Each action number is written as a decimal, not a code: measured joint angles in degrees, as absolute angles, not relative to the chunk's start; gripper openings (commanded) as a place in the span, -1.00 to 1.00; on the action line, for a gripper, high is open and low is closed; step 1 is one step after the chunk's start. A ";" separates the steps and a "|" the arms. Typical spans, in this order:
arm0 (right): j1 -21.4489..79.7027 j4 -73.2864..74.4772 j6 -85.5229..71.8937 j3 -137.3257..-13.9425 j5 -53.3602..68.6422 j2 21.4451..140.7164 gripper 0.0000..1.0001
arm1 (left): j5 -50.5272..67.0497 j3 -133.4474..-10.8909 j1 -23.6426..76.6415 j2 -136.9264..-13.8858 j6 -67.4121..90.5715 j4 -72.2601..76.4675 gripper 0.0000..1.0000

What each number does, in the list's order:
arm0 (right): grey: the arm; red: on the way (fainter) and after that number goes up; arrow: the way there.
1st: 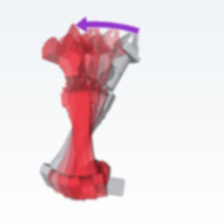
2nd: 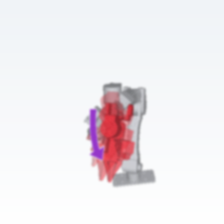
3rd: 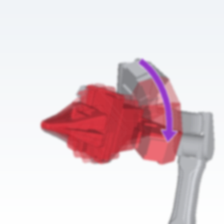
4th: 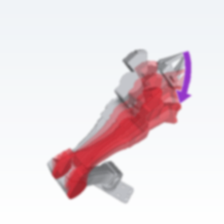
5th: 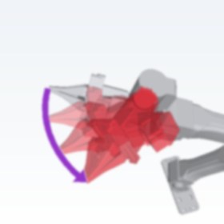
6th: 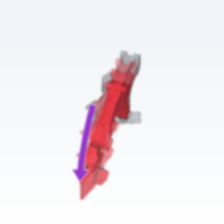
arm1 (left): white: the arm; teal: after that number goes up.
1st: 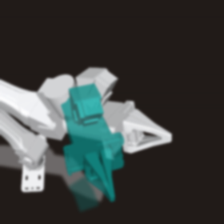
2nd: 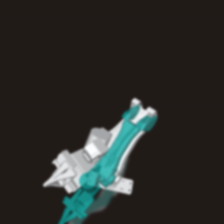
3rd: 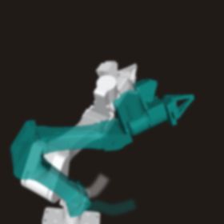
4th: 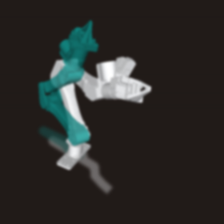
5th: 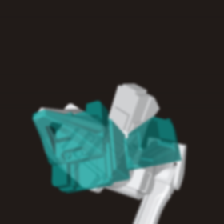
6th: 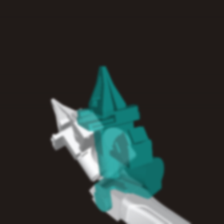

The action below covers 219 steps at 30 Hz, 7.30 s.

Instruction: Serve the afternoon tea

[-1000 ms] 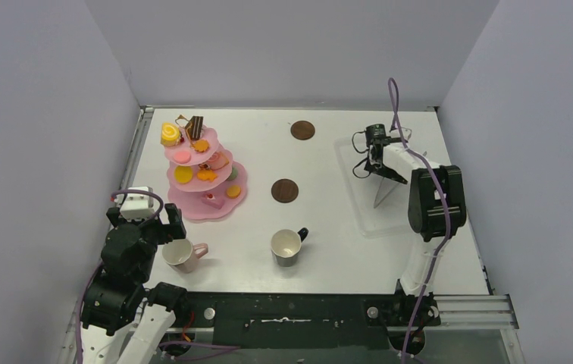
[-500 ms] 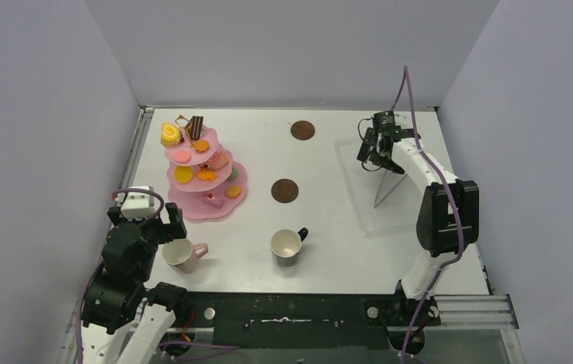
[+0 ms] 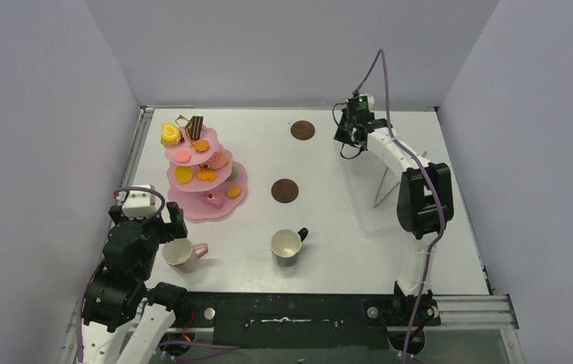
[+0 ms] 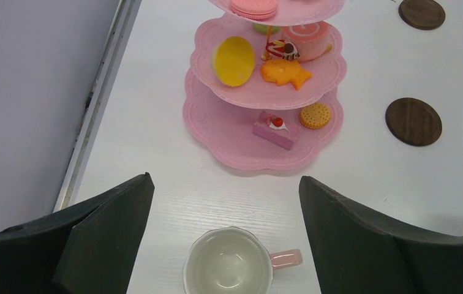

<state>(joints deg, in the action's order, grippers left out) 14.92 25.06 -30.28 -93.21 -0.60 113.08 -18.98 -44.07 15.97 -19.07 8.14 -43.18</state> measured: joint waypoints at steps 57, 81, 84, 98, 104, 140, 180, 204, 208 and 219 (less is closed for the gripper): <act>31.16 7.27 -31.57 -118.17 8.54 146.30 -1.00 | -17.50 -43.97 15.97 -18.48 8.08 -43.05 0.76; 35.73 16.69 -32.14 -109.01 7.64 137.49 -1.00 | -17.52 -43.97 15.99 -18.11 8.10 -43.05 0.76; 35.73 20.34 -32.40 -110.26 7.03 137.49 -1.00 | -17.65 -43.97 16.25 -18.26 8.10 -43.07 0.76; 36.27 22.39 -35.16 -103.46 9.28 130.47 -0.54 | -17.19 -44.10 17.54 -23.79 8.10 -43.05 0.75; 36.36 22.94 -33.93 -97.56 10.26 123.83 -0.25 | -16.23 -44.10 17.54 -24.40 8.14 -43.05 0.74; 32.71 19.51 -31.11 -81.49 11.99 117.64 -0.19 | -18.33 -44.07 17.58 -20.78 7.25 -43.05 0.74; 28.86 24.73 -10.37 -75.92 17.34 91.68 0.10 | -18.57 -44.07 17.50 -20.23 7.22 -43.05 0.74; 36.93 51.57 58.43 -65.73 34.15 78.17 0.26 | -17.78 -44.07 17.47 -19.55 7.25 -43.05 0.74; 39.24 50.76 60.14 -64.95 34.13 79.40 0.24 | -17.78 -44.07 17.47 -19.51 7.22 -43.05 0.75; 47.00 43.51 60.38 -64.51 31.68 87.31 0.17 | -17.78 -44.07 17.43 -19.33 7.25 -43.05 0.74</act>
<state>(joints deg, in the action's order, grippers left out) 47.00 43.51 60.38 -64.51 31.68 87.31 -17.78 -44.07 17.43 -19.33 7.25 -43.05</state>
